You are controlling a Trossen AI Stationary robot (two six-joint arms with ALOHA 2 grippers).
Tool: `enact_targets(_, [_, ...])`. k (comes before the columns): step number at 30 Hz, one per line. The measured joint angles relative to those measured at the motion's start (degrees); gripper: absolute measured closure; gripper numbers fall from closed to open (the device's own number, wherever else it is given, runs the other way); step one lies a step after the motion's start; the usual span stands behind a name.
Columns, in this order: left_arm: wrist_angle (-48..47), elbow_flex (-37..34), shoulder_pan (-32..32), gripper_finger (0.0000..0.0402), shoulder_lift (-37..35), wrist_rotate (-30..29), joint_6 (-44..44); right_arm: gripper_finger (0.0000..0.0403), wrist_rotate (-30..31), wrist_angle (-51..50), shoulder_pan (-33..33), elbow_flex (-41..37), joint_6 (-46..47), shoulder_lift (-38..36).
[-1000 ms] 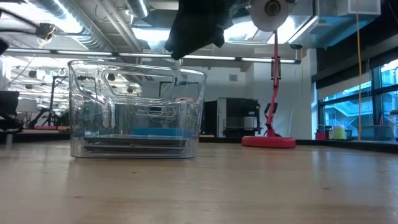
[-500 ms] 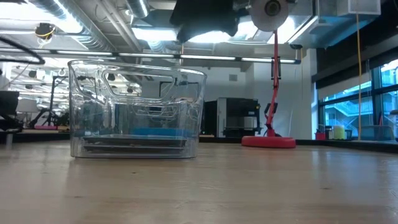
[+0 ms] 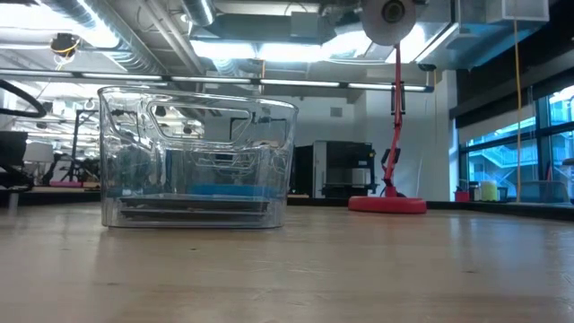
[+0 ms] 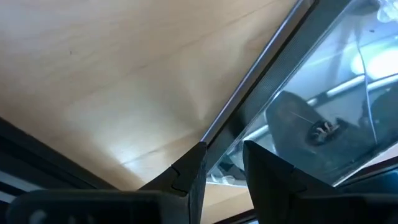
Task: Pick & place jewel cases by type
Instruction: Put the black cd case into the bottom transparent bin
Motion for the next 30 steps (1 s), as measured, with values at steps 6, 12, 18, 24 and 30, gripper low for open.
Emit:
enact_targets(6, [0.17, 0.0, 0.47, 0.0303, -0.04, -0.73, -2.22, 0.0259, 1.64, 3.76, 3.14, 0.0, 9.26, 3.56])
enact_targets(12, [0.24, 0.0, 2.46, 0.0301, -0.04, -3.49, -2.78, 0.0259, 3.84, 4.11, 4.42, 0.0, 14.2, 8.92])
enact_targets(18, [3.44, -0.02, 4.18, 0.03, 0.22, -7.32, -2.28, 0.0259, -1.12, 15.2, 4.68, -0.02, 17.53, 14.9])
enact_targets(24, [3.22, -0.02, 4.72, 0.0301, 0.17, -8.61, -0.53, 0.0259, -9.63, 22.78, 1.76, -0.02, 8.56, 16.8])
enact_targets(30, [2.73, -0.02, 4.72, 0.0301, 0.17, -9.38, -0.12, 0.0259, -18.09, 30.72, -0.37, 0.0, 6.33, 19.0])
